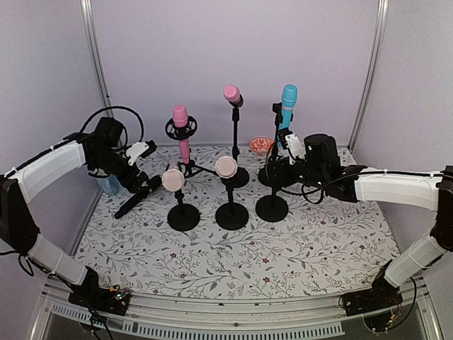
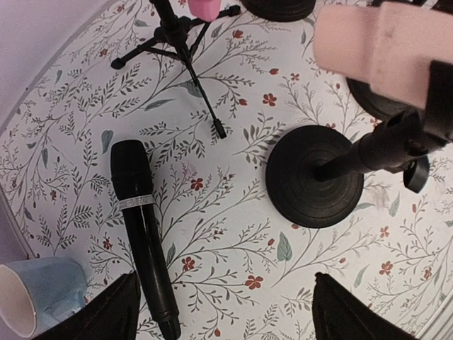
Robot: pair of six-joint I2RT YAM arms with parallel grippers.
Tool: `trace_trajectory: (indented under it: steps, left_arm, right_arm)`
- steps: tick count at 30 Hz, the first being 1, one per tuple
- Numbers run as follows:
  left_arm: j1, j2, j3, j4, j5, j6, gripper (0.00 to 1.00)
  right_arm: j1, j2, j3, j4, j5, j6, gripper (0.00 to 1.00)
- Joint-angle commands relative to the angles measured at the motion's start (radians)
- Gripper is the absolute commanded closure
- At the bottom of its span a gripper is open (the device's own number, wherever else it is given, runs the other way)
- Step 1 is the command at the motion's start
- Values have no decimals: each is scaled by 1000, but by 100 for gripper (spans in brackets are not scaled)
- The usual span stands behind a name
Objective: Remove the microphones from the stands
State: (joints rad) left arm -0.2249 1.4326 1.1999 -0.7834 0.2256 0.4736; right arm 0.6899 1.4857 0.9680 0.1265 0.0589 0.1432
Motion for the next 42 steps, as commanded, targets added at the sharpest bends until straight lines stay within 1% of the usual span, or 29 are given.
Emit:
trace_trajectory:
  steps: [1, 3, 6, 10, 13, 18, 20, 27, 31, 32, 33, 35, 37, 40, 42]
  left_arm:
    - [-10, -17, 19, -18, 26, 16, 15]
    - [-11, -14, 20, -18, 33, 15, 15]
    - [-11, -7, 21, -18, 44, 9, 15]
    - [-13, -7, 20, -20, 44, 8, 15]
    - [-13, -13, 13, -19, 50, 8, 15]
    - [-13, -13, 1, -22, 63, -3, 15]
    - [-13, -17, -2, -25, 60, -2, 14]
    - [-14, -29, -16, -26, 61, -3, 13]
    - [-14, -34, -25, -28, 60, -4, 11]
    - [-14, -39, -29, -28, 61, -4, 10]
    - [-13, -40, -33, -28, 63, -3, 7]
    - [-13, -43, -34, -29, 68, -2, 3]
    - [-13, -43, -32, -33, 78, -5, 1]
    - [-13, -42, -24, -42, 104, -9, 1]
    - [-13, -44, -22, -46, 119, -10, 1]
  right_arm:
    - [2, -16, -15, -18, 102, -64, 70]
    - [-3, -26, -21, -36, 135, -79, 76]
    - [-38, -38, -22, -67, 177, -106, 78]
    - [-157, -55, -30, -87, 167, -93, 80]
    - [-244, -45, -20, -81, 157, -100, 85]
    - [-397, 23, 51, -51, 108, -93, 87]
    - [-439, 62, 92, -34, 99, -80, 87]
    - [-518, 209, 230, 23, 106, -62, 88]
    - [-571, 251, 289, 34, 95, -23, 87]
    - [-582, 257, 295, 35, 91, -13, 85]
    - [-589, 259, 299, 35, 88, -3, 82]
    - [-592, 264, 301, 33, 89, -3, 74]
    - [-592, 259, 301, 28, 60, -12, 62]
    - [-591, 236, 294, 23, 23, -13, 41]
    - [-585, 210, 294, 10, 25, -11, 27]
